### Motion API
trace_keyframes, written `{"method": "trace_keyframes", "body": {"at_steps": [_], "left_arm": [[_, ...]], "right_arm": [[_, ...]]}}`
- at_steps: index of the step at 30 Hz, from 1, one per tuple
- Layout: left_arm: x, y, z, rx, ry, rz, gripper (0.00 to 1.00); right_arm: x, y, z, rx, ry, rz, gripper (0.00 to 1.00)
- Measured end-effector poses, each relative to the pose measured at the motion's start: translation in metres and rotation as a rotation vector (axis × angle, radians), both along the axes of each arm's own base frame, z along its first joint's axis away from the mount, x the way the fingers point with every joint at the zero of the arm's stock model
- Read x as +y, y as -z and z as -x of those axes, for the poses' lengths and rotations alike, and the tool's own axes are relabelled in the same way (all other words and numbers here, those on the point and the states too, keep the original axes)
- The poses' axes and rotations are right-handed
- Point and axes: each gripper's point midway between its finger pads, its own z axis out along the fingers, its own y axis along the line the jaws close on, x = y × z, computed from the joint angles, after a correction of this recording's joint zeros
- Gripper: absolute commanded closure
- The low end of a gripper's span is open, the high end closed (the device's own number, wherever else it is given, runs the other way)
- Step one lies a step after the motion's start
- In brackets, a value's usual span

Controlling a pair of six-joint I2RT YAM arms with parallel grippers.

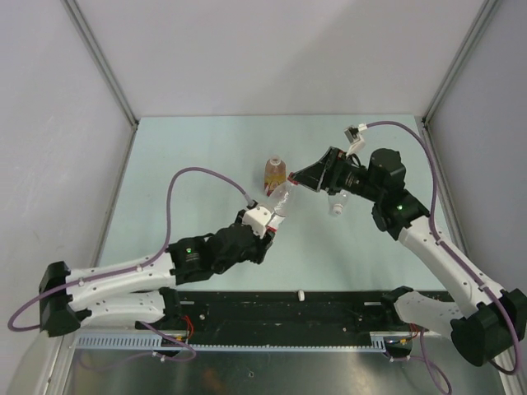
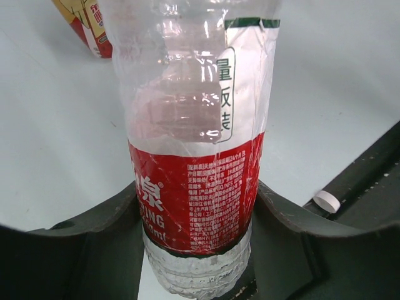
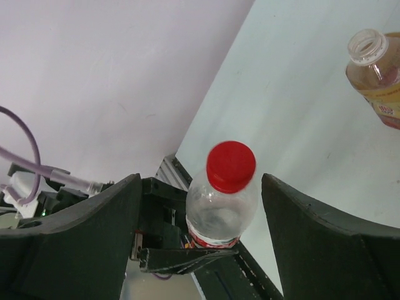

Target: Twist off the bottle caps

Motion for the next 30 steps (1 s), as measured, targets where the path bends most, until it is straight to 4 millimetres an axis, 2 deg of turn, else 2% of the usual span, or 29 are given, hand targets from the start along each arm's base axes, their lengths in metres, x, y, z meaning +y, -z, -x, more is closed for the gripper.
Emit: {"method": "trace_keyframes", "body": {"at_steps": [7,11,16,18,21,28,30], "left_arm": [[-0.004,0.008,-0.006,-0.025,-0.070,-0.095,1.00],[-0.008,0.006,-0.008,-0.041,-0.084,-0.118,1.00],[-0.010,0.005,-0.010,-0.053,-0.104,-0.128,1.00],[-0.009,0.004,-0.011,-0.057,-0.109,-0.130,1.00],[-0.008,0.005,-0.010,-0.057,-0.110,-0.135,1.00],[-0.009,0.009,-0.009,-0.058,-0.109,-0.156,1.00],[-0.009,0.011,-0.009,-0.059,-0.109,-0.165,1.00]], "right_arm": [[0.008,0.014,-0.011,0.041,0.015,0.022,0.36],[0.008,0.020,-0.016,0.055,0.027,0.031,0.38],[0.007,0.023,-0.020,0.058,0.044,0.040,0.58],[0.006,0.026,-0.022,0.064,0.052,0.045,0.61],[0.005,0.028,-0.024,0.075,0.058,0.049,0.61],[0.004,0.028,-0.027,0.086,0.081,0.044,0.42],[0.003,0.028,-0.028,0.090,0.087,0.041,0.45]]}}
